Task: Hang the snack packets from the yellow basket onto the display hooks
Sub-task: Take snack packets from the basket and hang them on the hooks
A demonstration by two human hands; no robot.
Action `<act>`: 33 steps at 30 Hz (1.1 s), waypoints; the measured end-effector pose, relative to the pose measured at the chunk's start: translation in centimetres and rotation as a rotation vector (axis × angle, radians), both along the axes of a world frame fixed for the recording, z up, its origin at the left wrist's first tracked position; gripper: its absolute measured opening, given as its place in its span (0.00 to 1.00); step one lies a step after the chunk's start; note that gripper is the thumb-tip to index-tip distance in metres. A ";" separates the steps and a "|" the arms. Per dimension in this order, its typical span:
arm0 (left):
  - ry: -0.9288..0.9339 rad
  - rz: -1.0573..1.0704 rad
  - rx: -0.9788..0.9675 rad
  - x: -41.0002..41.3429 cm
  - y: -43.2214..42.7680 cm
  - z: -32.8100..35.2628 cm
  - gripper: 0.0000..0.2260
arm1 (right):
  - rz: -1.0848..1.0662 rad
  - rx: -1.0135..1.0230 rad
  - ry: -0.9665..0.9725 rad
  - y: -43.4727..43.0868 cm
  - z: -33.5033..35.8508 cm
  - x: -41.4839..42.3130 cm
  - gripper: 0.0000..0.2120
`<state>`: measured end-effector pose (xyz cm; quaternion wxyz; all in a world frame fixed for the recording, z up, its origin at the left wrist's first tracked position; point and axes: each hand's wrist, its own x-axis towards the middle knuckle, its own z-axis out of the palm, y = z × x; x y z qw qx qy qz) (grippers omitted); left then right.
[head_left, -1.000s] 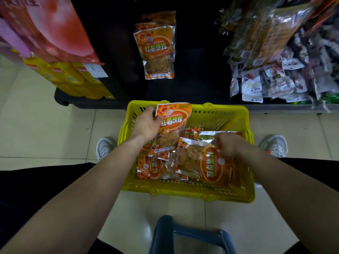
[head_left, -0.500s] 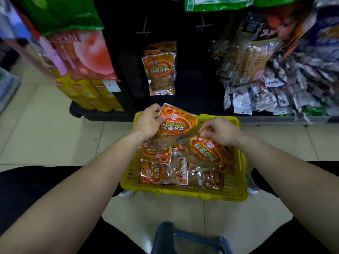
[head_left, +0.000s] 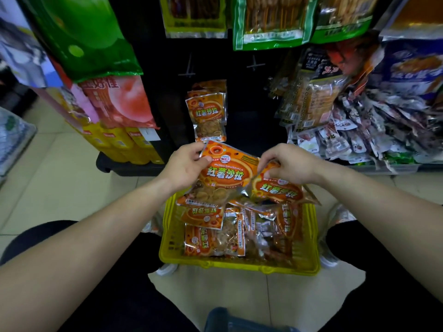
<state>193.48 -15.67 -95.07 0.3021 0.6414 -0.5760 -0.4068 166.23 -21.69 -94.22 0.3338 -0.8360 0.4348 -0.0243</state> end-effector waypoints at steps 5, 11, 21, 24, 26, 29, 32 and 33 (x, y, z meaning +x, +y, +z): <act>-0.041 0.077 -0.198 1.2 -0.3 2.6 0.06 | 0.115 -0.176 0.162 -0.2 4.1 0.4 0.04; 0.124 0.037 -0.158 0.4 -1.1 3.2 0.07 | 0.006 -0.155 -0.062 -0.3 5.0 0.9 0.07; 0.194 -0.037 -0.058 -2.9 -2.3 2.0 0.08 | -0.144 -0.359 -0.161 -2.3 5.0 2.9 0.07; 0.222 -0.050 -0.061 -3.5 -2.3 2.2 0.08 | -0.211 -0.314 -0.193 -3.0 4.5 3.0 0.09; 0.207 -0.048 -0.080 -3.8 -2.2 2.1 0.09 | -0.257 -0.308 -0.220 -3.2 4.2 3.3 0.12; 0.183 -0.040 -0.108 -4.3 -2.1 2.0 0.11 | -0.334 -0.304 -0.254 -3.2 3.9 3.8 0.16; 0.149 0.009 -0.142 -4.7 -2.1 1.9 0.11 | -0.369 -0.334 -0.286 -3.0 3.4 4.3 0.19; 0.142 0.039 -0.148 -4.7 -2.2 1.9 0.10 | -0.374 -0.366 -0.289 -2.8 3.3 4.5 0.20</act>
